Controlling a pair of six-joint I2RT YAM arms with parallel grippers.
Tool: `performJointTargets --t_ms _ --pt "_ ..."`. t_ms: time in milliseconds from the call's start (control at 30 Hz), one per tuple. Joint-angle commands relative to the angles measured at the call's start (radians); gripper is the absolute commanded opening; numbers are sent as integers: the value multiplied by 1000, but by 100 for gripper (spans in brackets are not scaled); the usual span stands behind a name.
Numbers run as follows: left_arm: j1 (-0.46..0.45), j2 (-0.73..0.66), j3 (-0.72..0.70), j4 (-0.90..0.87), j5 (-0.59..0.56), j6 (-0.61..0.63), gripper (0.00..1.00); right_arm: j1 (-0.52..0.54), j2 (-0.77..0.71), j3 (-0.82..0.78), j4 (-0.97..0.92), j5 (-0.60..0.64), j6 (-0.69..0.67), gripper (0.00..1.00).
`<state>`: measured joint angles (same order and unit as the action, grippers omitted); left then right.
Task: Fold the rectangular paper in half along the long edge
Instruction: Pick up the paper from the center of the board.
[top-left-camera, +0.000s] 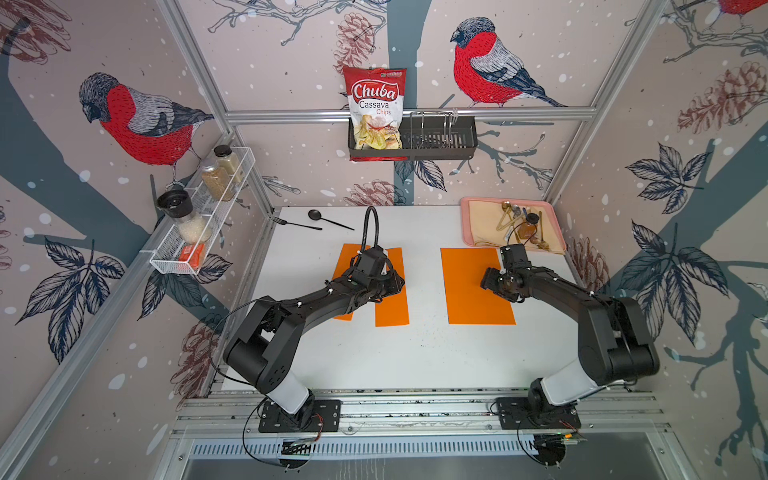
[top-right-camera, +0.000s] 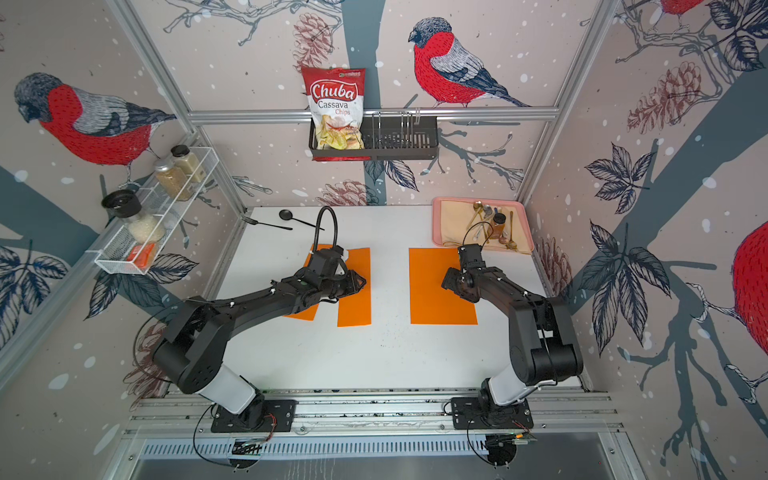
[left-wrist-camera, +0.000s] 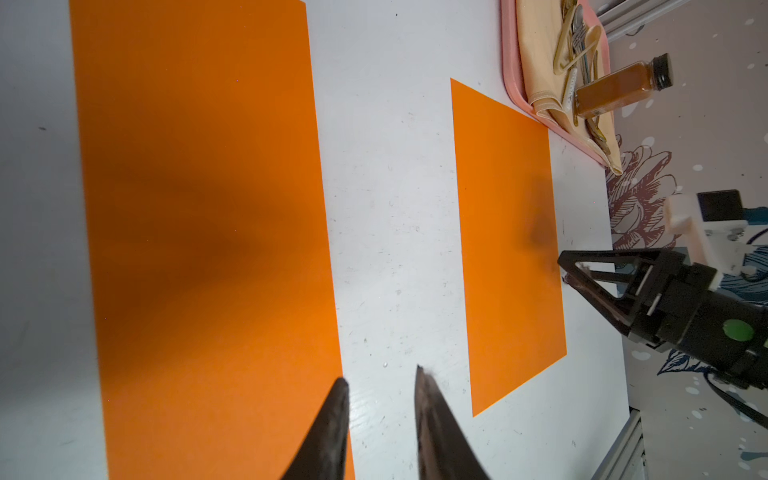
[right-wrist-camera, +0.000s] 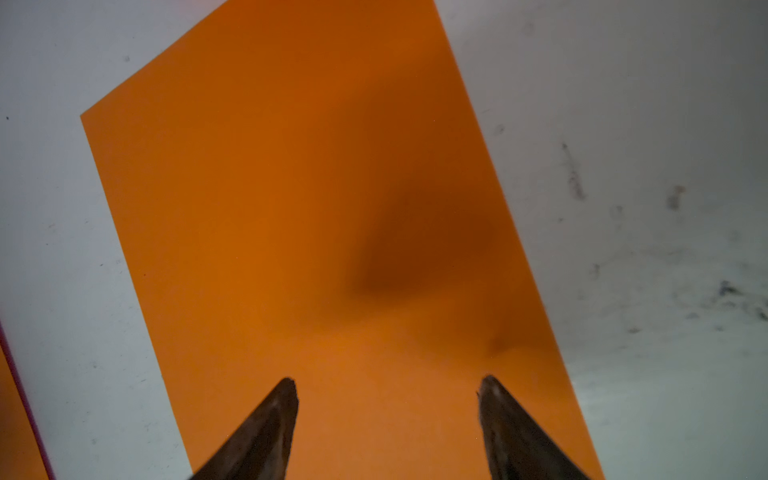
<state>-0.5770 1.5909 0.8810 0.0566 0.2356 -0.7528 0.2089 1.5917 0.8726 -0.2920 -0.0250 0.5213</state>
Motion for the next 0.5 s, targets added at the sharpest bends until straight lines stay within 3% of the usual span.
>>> performJointTargets --t_ms 0,467 --pt "-3 -30 -18 40 10 -5 29 32 46 36 -2 49 -9 71" --pt "-1 -136 -93 38 -10 -18 29 150 186 105 -6 25 0 70"
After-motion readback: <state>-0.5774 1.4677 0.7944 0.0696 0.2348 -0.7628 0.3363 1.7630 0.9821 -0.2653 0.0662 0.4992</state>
